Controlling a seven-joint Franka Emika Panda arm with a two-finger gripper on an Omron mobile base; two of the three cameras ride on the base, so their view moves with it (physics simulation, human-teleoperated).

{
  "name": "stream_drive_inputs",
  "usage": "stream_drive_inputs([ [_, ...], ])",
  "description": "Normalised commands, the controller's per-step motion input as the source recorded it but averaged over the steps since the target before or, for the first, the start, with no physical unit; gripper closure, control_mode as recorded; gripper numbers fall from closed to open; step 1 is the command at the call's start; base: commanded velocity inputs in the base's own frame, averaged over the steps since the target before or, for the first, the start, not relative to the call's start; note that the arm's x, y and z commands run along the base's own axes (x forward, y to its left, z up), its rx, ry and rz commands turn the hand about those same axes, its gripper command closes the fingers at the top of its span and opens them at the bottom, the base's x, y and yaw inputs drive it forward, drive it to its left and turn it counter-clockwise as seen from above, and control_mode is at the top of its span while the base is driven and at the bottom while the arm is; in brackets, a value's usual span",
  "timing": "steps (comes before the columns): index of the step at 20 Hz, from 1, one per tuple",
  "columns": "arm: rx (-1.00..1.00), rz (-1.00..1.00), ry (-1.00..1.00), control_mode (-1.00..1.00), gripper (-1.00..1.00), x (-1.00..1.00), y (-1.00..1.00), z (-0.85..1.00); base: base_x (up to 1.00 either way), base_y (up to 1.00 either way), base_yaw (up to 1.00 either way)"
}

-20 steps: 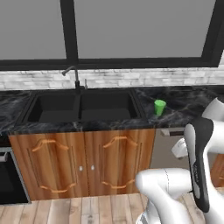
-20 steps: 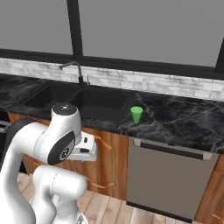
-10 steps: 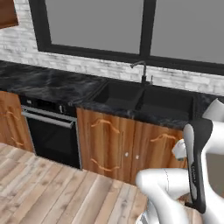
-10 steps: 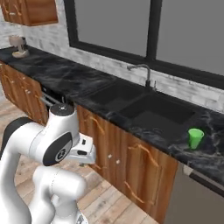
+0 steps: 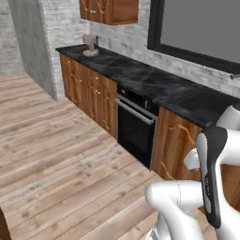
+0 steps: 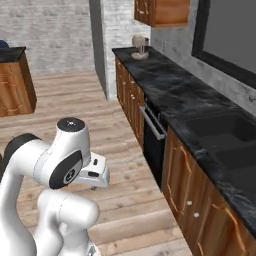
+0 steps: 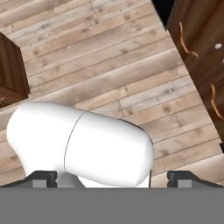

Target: Pick the cup and bowl from the counter and place them on the counter next to the sink.

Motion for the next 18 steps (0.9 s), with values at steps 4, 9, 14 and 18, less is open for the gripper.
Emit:
stream_drive_inputs([
  [4, 0.00, 0.00, 0.00, 1.00, -1.00, 0.00, 0.00, 0.00, -0.53, 0.00, 0.79],
  [9, 0.00, 0.00, 0.00, 1.00, -1.00, 0.00, 0.00, 0.00, -0.14, 0.04, 0.52],
  [14, 0.00, 0.00, 0.00, 1.00, -1.00, 0.00, 0.00, 0.00, 0.75, 0.45, 0.00],
  [18, 0.00, 0.00, 0.00, 1.00, -1.00, 0.00, 0.00, 0.00, 0.88, 0.13, 0.28],
])
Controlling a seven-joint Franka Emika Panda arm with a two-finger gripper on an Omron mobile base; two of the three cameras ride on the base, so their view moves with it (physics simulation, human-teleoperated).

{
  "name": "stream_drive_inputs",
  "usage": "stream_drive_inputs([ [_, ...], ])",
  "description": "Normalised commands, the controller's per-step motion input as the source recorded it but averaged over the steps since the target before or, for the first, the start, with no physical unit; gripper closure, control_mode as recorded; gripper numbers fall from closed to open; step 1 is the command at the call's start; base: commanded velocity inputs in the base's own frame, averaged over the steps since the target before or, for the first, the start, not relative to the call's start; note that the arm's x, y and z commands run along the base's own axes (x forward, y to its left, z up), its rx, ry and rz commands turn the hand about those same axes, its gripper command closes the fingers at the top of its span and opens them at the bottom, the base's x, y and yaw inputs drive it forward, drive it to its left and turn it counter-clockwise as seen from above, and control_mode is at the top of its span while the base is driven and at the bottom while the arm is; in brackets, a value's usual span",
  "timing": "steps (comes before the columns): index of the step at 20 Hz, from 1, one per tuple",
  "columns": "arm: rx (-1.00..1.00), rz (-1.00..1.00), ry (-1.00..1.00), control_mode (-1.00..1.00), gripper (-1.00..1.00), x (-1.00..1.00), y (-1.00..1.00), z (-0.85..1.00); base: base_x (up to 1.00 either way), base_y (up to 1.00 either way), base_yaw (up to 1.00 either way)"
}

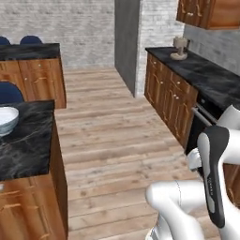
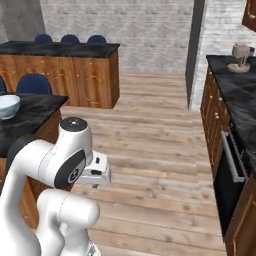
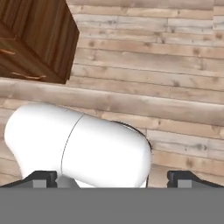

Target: Pick the cup and bowl from the counter and place them on the counter next to the sink.

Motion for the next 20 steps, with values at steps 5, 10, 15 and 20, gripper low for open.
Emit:
stream_drive_inputs([
  [5, 0.00, 0.00, 0.00, 1.00, -1.00, 0.00, 0.00, 0.00, 0.90, -0.09, 0.52],
  [10, 0.00, 0.00, 0.00, 1.00, -1.00, 0.00, 0.00, 0.00, 0.66, -0.26, 0.59],
  [15, 0.00, 0.00, 0.00, 1.00, -1.00, 0.00, 0.00, 0.00, 0.43, -0.21, 0.56],
  [20, 0.00, 0.00, 0.00, 1.00, -1.00, 0.00, 0.00, 0.00, 0.61, -0.33, 0.48],
])
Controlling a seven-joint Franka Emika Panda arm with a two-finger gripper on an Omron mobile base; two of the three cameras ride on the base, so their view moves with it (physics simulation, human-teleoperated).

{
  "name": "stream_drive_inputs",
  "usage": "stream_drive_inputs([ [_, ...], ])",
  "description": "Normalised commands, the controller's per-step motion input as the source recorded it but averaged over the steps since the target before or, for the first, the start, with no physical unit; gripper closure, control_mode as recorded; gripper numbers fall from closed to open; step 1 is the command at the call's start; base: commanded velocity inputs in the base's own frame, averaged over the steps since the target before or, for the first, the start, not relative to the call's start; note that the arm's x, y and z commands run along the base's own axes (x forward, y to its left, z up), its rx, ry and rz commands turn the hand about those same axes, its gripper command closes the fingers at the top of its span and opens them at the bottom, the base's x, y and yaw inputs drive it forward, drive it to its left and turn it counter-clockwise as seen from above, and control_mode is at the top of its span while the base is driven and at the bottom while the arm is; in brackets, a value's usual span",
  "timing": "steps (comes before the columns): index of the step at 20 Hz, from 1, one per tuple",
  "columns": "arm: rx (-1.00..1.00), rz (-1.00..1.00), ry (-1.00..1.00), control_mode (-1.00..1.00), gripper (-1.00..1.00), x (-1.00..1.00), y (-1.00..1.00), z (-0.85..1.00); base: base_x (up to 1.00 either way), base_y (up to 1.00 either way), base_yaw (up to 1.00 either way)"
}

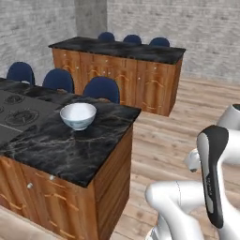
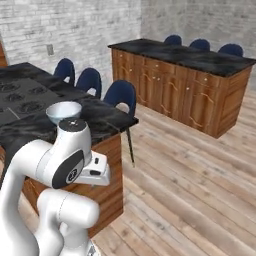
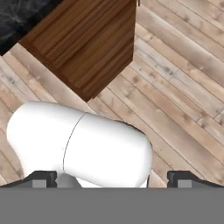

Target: Pick the cup and bowl from the counter and place them on the counter next to the sink.

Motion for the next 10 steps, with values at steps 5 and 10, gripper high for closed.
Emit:
stream_drive_inputs([
  [5, 0.00, 0.00, 0.00, 1.00, -1.00, 0.00, 0.00, 0.00, 1.00, -0.73, 0.27],
  [10, 0.00, 0.00, 0.00, 1.00, -1.00, 0.00, 0.00, 0.00, 0.89, -0.38, 0.48],
])
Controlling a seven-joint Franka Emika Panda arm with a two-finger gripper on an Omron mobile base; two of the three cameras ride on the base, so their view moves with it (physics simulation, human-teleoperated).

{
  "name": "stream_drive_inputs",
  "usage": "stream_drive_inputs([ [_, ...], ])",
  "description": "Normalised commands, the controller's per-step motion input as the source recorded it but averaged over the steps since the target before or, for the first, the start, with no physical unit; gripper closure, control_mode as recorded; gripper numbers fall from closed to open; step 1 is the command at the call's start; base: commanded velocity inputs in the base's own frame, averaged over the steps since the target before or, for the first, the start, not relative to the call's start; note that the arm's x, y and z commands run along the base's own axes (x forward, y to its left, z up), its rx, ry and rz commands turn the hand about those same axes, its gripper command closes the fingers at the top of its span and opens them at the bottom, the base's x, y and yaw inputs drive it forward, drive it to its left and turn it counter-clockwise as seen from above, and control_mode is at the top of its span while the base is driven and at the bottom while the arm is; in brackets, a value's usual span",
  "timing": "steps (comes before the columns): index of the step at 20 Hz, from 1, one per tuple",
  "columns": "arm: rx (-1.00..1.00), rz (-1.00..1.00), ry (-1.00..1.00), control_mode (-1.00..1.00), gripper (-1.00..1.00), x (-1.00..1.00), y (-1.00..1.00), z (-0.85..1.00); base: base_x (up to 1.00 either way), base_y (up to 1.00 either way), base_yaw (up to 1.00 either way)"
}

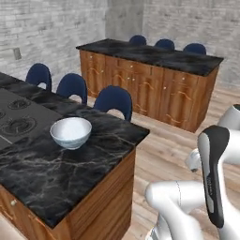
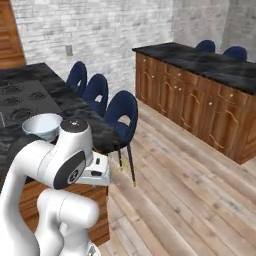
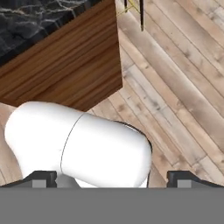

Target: Pick the cup and bowl from the counter and place them on the counter next to the sink.

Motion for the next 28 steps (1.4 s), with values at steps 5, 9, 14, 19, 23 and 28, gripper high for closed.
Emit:
stream_drive_inputs([
  [5, 0.00, 0.00, 0.00, 1.00, -1.00, 0.00, 0.00, 0.00, 0.52, -0.15, 0.69],
  [9, 0.00, 0.00, 0.00, 1.00, -1.00, 0.00, 0.00, 0.00, 0.01, 0.00, 0.70],
  [14, 0.00, 0.00, 0.00, 1.00, -1.00, 0.00, 0.00, 0.00, 0.79, -0.04, 0.61],
  [19, 0.00, 0.00, 0.00, 1.00, -1.00, 0.00, 0.00, 0.00, 0.75, -0.05, 0.33],
  [23, 0.00, 0.00, 0.00, 1.00, -1.00, 0.00, 0.00, 0.00, 0.00, 0.00, 0.00],
  [28, 0.00, 0.00, 0.00, 1.00, -1.00, 0.00, 0.00, 0.00, 0.00, 0.00, 0.00],
])
